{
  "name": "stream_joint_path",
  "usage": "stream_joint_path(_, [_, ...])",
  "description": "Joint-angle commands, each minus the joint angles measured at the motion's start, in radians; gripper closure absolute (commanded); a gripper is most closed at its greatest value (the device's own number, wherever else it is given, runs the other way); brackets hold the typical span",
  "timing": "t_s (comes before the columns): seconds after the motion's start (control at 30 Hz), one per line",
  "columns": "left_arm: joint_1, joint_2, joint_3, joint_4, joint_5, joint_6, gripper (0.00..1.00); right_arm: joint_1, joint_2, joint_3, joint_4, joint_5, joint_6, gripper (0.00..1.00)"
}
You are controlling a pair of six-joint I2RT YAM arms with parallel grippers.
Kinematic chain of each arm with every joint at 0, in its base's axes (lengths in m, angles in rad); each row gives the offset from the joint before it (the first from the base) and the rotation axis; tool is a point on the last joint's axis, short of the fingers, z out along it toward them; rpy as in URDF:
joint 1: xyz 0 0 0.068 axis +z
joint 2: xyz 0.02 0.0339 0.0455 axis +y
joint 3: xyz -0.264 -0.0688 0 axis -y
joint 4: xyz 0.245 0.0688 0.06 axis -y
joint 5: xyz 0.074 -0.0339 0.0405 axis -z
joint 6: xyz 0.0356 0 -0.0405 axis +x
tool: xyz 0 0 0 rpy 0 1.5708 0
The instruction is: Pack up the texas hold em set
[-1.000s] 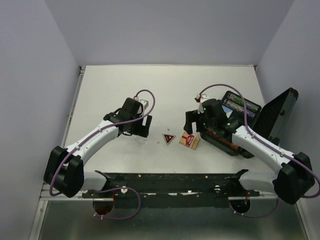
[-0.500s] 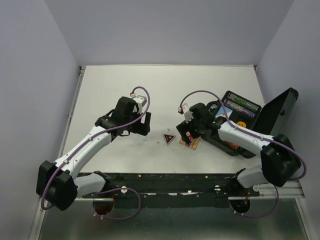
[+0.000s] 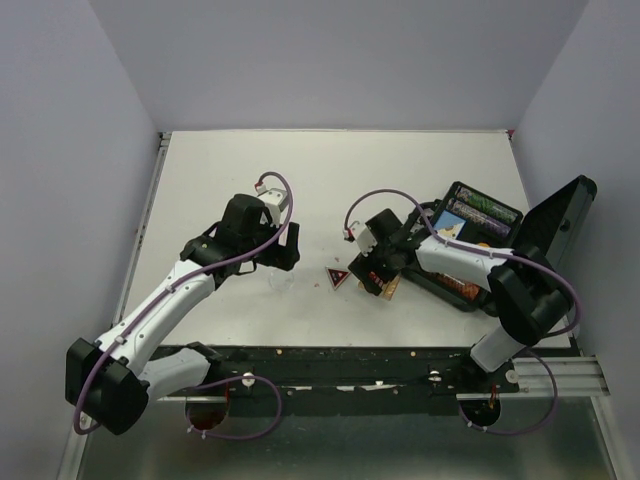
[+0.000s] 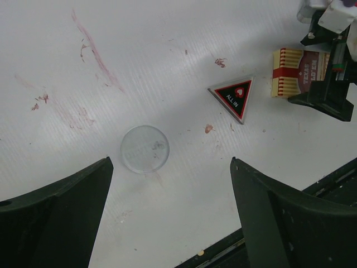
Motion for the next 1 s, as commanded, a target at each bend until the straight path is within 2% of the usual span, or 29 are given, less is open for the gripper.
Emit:
stream_joint_path(0.0, [-0.001,-0.023,-0.004,0.014,0.022,0.008,0.05,0.006,0.058,0.011,-0.030,-0.016,-0.028,0.10])
stream_joint_path(0.03, [-0.001,-0.023,-0.004,0.014,0.020,0.008,0.05,0.006,0.071,0.015,-0.035,-0.024,-0.023,0.14])
stream_joint_path(0.3, [-0.001,-0.038,-0.005,0.014,0.005,0.006,0.05,0.018,0.048,0.087,-0.002,0.036,0.026,0.80])
stream_joint_path(0.47, [-0.001,-0.060,-0.012,0.014,-0.021,0.011,0.05,0.017,-0.049,0.147,0.021,0.185,0.129,0.99])
stream_joint_path(0.57, [-0.001,-0.068,-0.013,0.017,-0.018,0.011,0.05,-0.026,-0.113,0.156,0.041,0.239,0.190,0.99])
stream_joint_path(0.77, [-0.001,-0.077,-0.012,0.025,0.014,0.003,0.05,-0.228,-0.199,0.146,0.007,0.377,0.406,0.99])
stream_joint_path(0.97, [-0.001,-0.097,-0.018,0.035,0.043,-0.004,0.06,-0.481,-0.231,0.132,-0.064,0.357,0.558,0.99])
